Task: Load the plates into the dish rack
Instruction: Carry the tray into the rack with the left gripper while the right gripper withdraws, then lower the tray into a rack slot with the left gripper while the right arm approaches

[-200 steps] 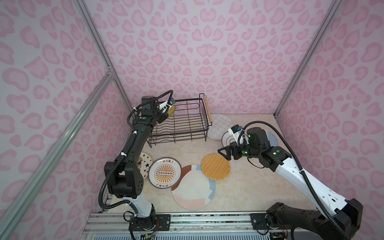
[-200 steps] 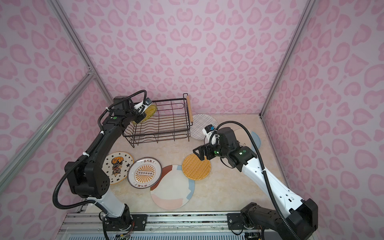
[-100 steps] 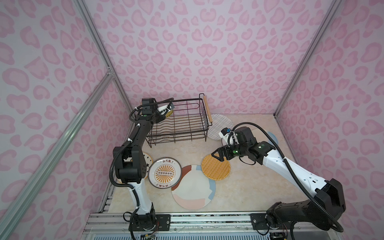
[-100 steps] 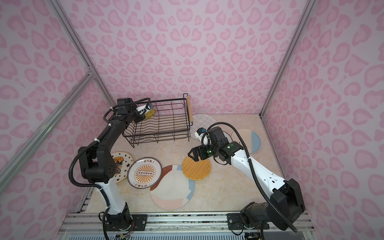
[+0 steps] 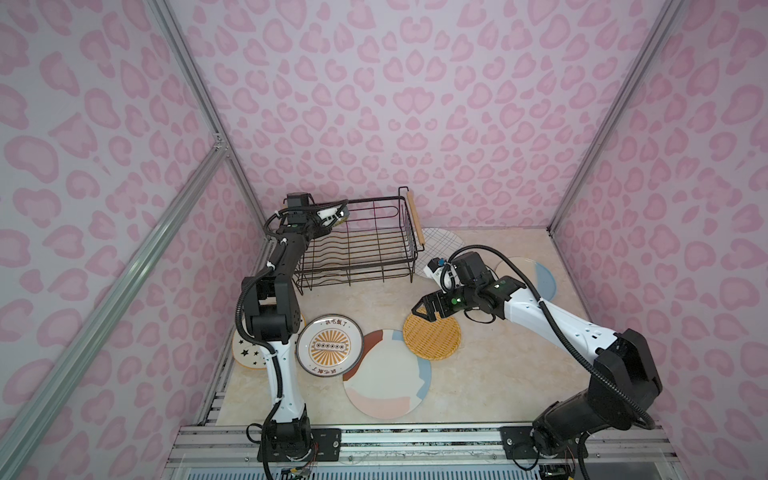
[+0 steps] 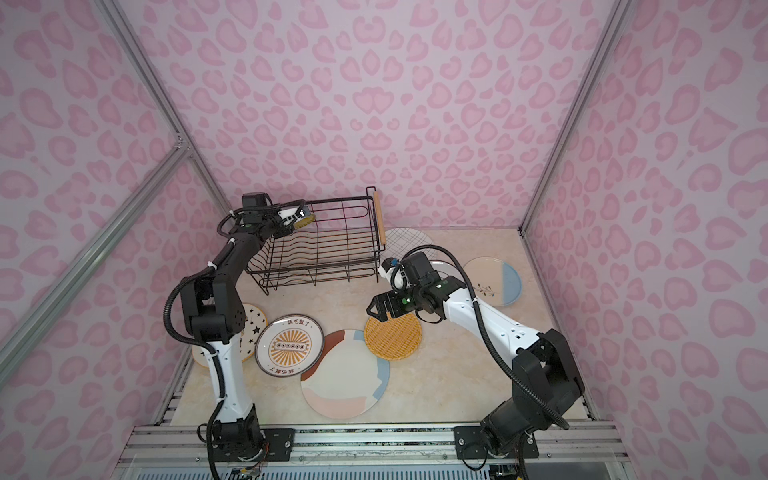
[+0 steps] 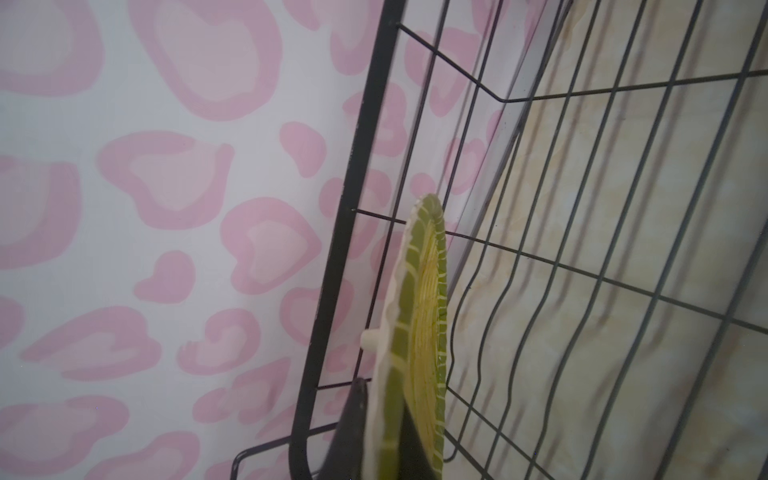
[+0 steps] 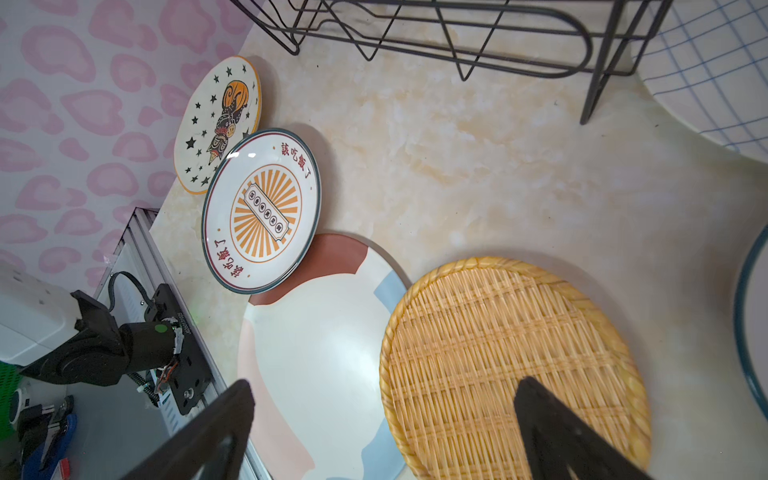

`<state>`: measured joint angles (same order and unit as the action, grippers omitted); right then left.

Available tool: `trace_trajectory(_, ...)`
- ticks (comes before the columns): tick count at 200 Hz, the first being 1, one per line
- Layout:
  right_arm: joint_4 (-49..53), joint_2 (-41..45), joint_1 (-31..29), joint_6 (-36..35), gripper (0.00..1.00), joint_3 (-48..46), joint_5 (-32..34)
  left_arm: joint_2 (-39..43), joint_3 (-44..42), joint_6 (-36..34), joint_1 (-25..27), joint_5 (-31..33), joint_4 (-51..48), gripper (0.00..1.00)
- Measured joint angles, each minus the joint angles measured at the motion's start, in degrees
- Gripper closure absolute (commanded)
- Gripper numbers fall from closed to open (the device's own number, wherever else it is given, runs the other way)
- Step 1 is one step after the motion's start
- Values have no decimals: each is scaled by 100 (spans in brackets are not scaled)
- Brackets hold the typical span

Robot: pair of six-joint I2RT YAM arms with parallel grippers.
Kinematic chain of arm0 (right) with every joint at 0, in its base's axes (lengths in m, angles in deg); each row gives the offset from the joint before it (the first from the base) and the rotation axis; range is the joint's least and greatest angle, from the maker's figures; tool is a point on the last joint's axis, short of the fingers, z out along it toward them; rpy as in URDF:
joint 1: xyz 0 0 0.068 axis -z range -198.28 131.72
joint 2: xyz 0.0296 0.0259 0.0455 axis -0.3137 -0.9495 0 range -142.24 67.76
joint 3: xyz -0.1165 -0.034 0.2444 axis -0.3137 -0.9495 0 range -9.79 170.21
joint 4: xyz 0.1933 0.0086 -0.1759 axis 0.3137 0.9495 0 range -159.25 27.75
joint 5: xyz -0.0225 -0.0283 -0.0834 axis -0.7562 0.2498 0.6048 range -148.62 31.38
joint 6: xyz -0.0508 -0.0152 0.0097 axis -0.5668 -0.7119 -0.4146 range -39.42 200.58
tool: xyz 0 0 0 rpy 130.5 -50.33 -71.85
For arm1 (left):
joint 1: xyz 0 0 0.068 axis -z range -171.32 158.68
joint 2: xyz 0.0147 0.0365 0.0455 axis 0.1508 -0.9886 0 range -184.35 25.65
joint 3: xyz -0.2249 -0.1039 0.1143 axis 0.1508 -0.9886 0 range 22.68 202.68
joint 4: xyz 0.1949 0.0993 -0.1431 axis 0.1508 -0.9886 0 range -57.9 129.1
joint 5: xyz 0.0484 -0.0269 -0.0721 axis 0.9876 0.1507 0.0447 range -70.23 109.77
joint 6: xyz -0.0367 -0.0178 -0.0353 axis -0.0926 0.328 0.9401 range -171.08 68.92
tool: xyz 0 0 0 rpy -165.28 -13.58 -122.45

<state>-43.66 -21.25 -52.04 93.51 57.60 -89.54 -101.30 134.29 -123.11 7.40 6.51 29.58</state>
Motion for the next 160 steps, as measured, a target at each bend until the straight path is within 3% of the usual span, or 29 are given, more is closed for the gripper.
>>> trace_trajectory(122, -192, -203, -103, 96, 2, 28, -61, -341, -140, -299, -11, -42, 216, 96)
trace_trajectory(160, -234, -155, -111, 101, 2, -13, -79, -341, -243, -271, -9, -35, 367, 83)
